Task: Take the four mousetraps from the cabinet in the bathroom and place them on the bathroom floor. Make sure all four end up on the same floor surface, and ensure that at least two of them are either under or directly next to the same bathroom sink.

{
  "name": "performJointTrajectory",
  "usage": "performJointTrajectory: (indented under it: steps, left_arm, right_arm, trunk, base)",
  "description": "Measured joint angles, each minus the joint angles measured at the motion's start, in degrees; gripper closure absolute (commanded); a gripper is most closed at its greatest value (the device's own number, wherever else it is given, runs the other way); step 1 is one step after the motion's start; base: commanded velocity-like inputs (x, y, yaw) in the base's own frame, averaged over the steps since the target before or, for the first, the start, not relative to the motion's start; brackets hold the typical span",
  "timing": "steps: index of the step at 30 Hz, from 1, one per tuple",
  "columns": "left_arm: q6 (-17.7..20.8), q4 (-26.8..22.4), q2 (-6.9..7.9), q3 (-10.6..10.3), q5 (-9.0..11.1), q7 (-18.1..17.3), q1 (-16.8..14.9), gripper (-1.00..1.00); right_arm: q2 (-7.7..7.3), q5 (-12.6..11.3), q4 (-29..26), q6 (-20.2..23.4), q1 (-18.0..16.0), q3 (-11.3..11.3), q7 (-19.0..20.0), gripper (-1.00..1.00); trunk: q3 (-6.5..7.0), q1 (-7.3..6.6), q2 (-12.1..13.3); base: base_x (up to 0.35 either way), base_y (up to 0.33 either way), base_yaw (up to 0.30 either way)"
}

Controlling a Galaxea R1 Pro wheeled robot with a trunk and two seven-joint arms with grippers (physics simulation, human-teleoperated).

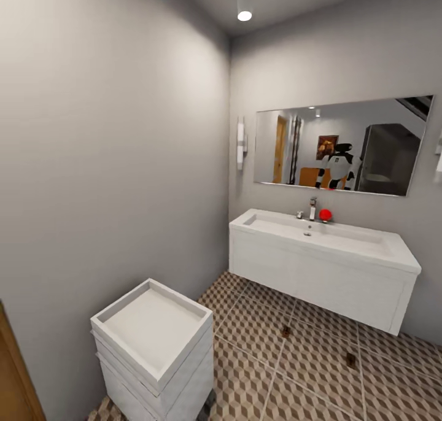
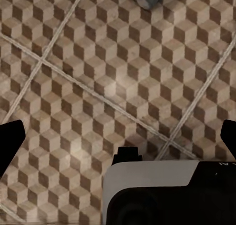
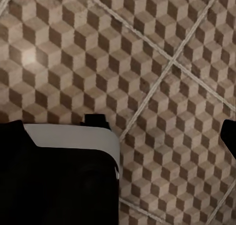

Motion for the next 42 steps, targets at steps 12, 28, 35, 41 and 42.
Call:
performJointTrajectory:
  steps: [12,28,35,41,42]
  left_arm:
    - [0.0,0.0,0.03,-0.1,-0.1,0.0,0.0,-1.00]
    - [0.0,0.0,0.02,-0.1,-0.1,0.0,0.0,-1.00]
    - [0.0,0.0,0.02,-0.1,-0.1,0.0,0.0,-1.00]
    - [0.0,0.0,0.02,-0.1,-0.1,0.0,0.0,-1.00]
    - [0.0,0.0,0.03,-0.1,-0.1,0.0,0.0,-1.00]
  right_arm:
    - [0.35,-0.1,0.0,-0.3,0.0,0.0,0.1,-1.00]
    - [0.36,-0.5,0.1,-0.4,0.0,-0.1,0.1,-1.00]
    - [0.40,-0.5,0.1,-0.4,0.0,-0.1,0.1,-1.00]
    - [0.41,-0.6,0.1,-0.4,0.0,-0.1,0.1,-1.00]
    - [0.42,-0.6,0.1,-0.4,0.0,-0.1,0.1,-1.00]
  trunk:
    - [0.00,0.00,0.0]
    - [0.00,0.00,0.0]
    - [0.00,0.00,0.0]
    - [0.00,0.00,0.0]
    - [0.00,0.00,0.0]
  base:
    - [0.000,0.000,0.300]
    - [0.000,0.000,0.300]
    - [0.000,0.000,0.300]
    - [0.000,0.000,0.300]
    - [0.000,0.000,0.300]
